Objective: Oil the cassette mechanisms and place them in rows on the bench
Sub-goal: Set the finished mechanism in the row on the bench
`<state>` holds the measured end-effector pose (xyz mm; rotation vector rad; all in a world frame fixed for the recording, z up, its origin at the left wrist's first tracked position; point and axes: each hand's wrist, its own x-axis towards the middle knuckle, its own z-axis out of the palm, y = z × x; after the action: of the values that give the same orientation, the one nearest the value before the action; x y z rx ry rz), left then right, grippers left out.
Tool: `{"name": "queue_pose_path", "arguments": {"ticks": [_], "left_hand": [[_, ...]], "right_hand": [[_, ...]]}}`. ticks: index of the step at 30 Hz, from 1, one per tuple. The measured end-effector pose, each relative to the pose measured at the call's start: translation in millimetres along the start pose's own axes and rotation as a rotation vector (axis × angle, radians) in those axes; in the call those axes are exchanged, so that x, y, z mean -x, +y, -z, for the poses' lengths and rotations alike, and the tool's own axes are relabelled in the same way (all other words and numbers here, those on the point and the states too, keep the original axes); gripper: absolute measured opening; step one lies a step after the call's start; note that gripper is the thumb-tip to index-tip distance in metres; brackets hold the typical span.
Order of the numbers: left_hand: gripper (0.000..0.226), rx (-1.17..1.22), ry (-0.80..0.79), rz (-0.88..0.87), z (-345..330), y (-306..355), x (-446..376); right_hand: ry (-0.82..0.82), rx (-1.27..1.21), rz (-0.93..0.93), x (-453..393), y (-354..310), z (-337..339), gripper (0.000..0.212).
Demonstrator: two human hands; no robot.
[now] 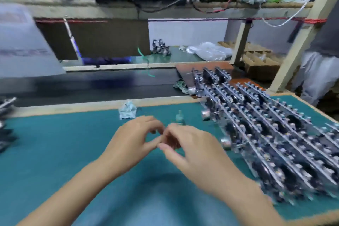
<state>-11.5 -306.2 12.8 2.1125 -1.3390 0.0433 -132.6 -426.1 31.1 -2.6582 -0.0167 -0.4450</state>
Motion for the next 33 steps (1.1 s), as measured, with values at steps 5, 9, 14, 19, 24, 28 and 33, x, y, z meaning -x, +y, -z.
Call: {"name": "queue_pose_path", "arguments": {"ticks": [5, 9, 14, 19, 24, 28, 33], "left_hand": [[0.021, -0.130, 0.102, 0.345, 62.2, -80.4, 105.3], [0.013, -0.277, 0.209, 0.535, 112.8, -115.3, 185.9], [0.021, -0.697, 0.227, 0.628, 162.7, -137.5, 247.5], [0.046, -0.963, 0.323, 0.958, 185.4, -150.4, 282.1], [0.053, -0.839, 0.267, 1.234, 174.7, -160.3, 293.6], [0.050, -0.762, 0.320, 1.173, 175.3, -163.0, 292.7], [0.050, -0.582, 0.316, 0.993, 169.6, -142.2, 277.3]], "right_hand": [[-0.235, -0.062, 0.221, -67.7, -72.5, -91.3, 0.017], [-0.380, -0.073, 0.418, -109.9, -135.7, -155.9, 0.018], [-0.414, -0.134, 0.550, -150.9, -205.1, -212.7, 0.028], [-0.244, 0.029, 0.839, -162.8, -259.2, -246.4, 0.048], [-0.163, 0.222, 0.951, -170.8, -272.4, -260.4, 0.051], [-0.068, 0.268, 1.011, -175.7, -271.6, -256.1, 0.055], [-0.034, 0.319, 1.036, -176.0, -241.8, -232.1, 0.031]]}}
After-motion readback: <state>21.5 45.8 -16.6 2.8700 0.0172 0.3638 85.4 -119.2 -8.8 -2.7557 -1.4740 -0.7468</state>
